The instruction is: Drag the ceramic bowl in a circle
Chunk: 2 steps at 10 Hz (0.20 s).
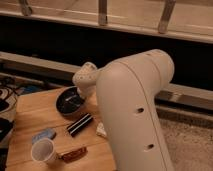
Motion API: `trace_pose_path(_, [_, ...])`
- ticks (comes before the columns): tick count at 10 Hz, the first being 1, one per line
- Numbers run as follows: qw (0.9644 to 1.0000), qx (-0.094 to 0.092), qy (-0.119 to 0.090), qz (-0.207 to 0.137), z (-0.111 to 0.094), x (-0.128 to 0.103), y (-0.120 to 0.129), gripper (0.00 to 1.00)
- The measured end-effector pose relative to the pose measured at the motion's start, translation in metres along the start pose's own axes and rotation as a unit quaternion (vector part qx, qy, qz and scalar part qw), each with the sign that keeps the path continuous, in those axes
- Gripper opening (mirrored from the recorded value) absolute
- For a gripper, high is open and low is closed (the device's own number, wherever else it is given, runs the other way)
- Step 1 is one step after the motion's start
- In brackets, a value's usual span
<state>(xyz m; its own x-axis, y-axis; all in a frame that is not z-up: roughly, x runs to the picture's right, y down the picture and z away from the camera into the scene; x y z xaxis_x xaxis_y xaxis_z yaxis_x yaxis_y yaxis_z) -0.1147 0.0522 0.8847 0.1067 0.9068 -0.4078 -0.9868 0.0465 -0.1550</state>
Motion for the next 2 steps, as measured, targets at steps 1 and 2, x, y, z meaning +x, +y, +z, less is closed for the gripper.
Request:
trace_pose_path(1, [1.0000,0.000,-0.001,-0.001,-0.0001,-0.0007,-0.0009,0.17])
trace_pose_path(2, [1.0000,0.002,-0.002,-0.005,0.0015,-0.0061,-0.0036,0.17])
